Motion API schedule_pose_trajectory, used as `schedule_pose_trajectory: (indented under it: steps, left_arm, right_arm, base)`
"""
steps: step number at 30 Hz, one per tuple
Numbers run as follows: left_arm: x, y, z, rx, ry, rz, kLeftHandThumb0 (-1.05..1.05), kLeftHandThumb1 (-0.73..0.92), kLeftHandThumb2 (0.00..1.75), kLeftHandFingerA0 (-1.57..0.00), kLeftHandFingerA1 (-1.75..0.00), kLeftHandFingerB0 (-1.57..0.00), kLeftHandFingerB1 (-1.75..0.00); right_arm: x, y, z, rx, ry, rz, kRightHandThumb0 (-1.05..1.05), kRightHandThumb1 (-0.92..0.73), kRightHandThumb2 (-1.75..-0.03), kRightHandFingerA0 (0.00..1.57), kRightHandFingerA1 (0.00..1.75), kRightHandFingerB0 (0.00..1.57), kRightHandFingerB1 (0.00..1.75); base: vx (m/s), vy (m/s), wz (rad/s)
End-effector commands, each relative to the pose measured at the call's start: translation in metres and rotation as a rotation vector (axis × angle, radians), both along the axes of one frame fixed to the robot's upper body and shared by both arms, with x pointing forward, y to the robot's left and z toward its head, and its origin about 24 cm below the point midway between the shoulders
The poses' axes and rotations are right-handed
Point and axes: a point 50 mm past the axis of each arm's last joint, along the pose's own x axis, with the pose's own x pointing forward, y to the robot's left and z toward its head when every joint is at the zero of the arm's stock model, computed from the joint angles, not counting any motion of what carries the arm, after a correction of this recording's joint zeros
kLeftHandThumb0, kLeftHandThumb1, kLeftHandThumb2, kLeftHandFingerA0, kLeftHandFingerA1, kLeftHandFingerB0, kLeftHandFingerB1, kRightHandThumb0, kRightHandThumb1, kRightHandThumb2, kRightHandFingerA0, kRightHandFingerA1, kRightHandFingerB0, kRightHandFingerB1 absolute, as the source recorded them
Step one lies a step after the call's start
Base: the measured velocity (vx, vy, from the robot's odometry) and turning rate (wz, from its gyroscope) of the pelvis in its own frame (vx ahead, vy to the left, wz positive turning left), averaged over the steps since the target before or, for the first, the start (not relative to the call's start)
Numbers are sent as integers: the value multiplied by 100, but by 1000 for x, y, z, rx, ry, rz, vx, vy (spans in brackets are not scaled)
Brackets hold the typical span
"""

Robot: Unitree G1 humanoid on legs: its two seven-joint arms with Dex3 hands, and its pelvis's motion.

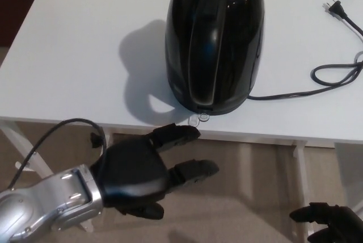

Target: The robot walk towards a table in front and click the button on the base of the boilling pot using its left middle finger

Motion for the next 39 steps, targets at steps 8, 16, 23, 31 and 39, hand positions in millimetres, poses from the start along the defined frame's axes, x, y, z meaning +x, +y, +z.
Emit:
schedule_pose_trajectory:
  steps: [8,16,23,31,39]
  left_arm:
    - [16,-7,-7,92,-74,-22,-69,56,91,-8,-42,0,-26]
    - [21,-11,-7,73,-90,-16,-64,76,63,-15,-28,-1,-24]
    - [23,-11,-8,74,-101,-5,-64,74,65,-16,-29,-8,-16]
    - [28,-13,-5,78,-124,-7,-61,74,66,-15,-29,-5,-15]
    - [30,-14,-4,85,-122,8,-69,60,89,-9,-40,-2,-23]
  right_arm:
    - [4,-4,7,-42,7,26,-37,-50,-56,63,41,56,39]
    - [4,-3,6,-42,5,32,-36,-50,-55,64,41,57,39]
    - [3,-3,6,-49,18,37,-37,-50,-56,64,41,56,39]
    - [2,-3,5,-50,24,32,-36,-50,-55,64,41,57,39]
    - [0,-2,4,-55,39,41,-39,-52,-56,60,40,54,38]
  base:
    - [0,0,0]
    - [0,0,0]
    - [0,0,0]
    - [0,0,0]
    - [0,0,0]
